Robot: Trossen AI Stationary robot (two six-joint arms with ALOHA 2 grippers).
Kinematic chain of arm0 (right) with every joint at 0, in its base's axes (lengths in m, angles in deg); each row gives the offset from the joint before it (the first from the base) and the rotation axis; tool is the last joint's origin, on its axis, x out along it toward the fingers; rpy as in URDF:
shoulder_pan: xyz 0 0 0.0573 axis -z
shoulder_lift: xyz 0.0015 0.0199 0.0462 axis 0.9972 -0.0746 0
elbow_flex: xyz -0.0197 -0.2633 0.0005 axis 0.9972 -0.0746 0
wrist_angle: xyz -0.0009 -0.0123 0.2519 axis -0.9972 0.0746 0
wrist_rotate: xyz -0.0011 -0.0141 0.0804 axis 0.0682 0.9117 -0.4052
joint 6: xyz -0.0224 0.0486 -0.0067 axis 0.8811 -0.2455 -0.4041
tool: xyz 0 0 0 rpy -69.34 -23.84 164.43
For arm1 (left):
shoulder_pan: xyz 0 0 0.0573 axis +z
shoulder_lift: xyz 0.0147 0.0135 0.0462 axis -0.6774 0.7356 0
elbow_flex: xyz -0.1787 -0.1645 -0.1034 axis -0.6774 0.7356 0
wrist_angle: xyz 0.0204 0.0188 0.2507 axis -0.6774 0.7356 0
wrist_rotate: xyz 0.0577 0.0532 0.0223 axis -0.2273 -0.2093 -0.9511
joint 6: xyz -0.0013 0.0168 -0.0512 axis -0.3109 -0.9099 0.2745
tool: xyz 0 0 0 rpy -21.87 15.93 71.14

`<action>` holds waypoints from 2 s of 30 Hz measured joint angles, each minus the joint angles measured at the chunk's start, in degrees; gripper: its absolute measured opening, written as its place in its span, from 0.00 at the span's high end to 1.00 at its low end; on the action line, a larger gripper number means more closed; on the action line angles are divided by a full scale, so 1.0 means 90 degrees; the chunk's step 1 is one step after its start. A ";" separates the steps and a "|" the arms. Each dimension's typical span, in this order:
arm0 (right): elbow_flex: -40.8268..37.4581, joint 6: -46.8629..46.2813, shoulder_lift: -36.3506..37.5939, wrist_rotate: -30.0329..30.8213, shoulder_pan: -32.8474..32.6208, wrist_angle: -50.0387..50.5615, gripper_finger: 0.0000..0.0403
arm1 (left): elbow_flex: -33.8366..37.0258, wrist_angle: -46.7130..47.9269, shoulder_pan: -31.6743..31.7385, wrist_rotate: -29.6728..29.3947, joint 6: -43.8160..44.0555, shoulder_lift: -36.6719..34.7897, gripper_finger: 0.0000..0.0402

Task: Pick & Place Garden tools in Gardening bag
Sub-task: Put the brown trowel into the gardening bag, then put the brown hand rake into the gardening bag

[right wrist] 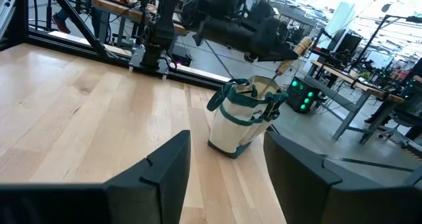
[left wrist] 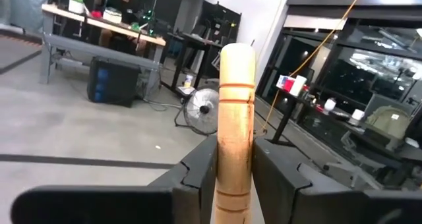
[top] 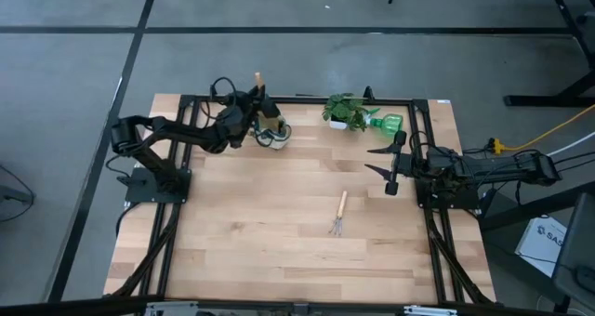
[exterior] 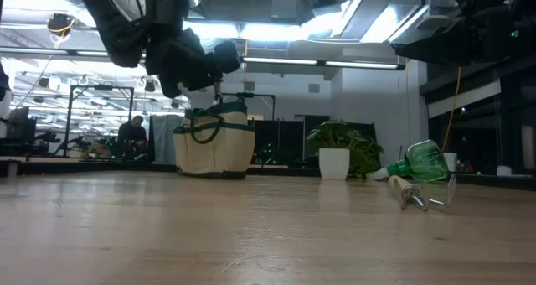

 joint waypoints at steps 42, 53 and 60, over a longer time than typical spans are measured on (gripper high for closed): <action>0.0000 -0.0002 -0.0002 -0.0001 0.0002 0.0000 0.52 | 0.0032 0.0081 -0.0839 -0.0323 -0.0067 -0.0262 0.51; 0.0000 -0.0002 -0.0002 0.0001 0.0000 -0.0002 0.52 | 0.0029 -0.0439 -0.1180 0.1591 -0.0528 -0.0260 0.52; 0.0000 -0.0001 -0.0002 0.0002 0.0001 -0.0001 0.52 | 0.0015 -0.0375 -0.1725 0.2906 -0.0590 -0.0260 0.52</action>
